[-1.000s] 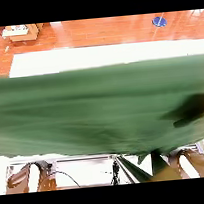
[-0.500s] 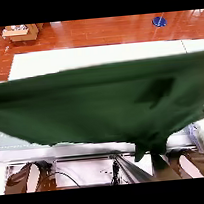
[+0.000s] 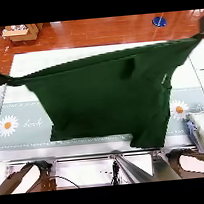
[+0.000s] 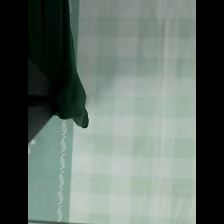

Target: Fold the shirts.

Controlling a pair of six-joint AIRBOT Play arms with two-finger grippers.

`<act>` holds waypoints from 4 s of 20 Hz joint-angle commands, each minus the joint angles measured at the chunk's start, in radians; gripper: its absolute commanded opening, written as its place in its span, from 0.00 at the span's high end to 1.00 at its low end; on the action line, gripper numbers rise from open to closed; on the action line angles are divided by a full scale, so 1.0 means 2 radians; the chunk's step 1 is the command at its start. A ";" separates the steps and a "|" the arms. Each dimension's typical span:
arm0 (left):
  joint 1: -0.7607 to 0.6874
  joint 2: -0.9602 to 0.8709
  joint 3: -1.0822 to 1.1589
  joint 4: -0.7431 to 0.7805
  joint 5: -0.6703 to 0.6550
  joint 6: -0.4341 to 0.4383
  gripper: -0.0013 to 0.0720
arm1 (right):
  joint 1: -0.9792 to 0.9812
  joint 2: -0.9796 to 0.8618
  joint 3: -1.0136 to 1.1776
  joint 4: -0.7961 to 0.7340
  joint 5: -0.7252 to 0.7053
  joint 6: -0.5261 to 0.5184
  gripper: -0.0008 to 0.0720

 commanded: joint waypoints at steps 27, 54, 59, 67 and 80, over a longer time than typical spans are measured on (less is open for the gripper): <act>-0.059 -0.302 0.057 -0.020 0.223 0.094 0.95 | -0.004 -0.222 0.000 0.044 -0.132 0.011 0.95; 0.148 -0.144 -0.275 -0.052 -0.010 0.071 0.11 | -0.195 0.002 -0.372 0.146 -0.081 -0.079 0.41; 0.126 -0.144 -0.337 -0.053 0.013 0.064 0.11 | -0.195 0.027 -0.454 0.175 -0.120 -0.087 0.41; 0.075 -0.146 -0.364 -0.109 0.132 0.056 0.16 | -0.195 0.028 -0.468 0.205 -0.128 -0.093 0.41; 0.061 -0.146 -0.364 -0.129 0.098 0.080 0.95 | -0.194 0.062 -0.566 0.214 -0.163 -0.110 0.34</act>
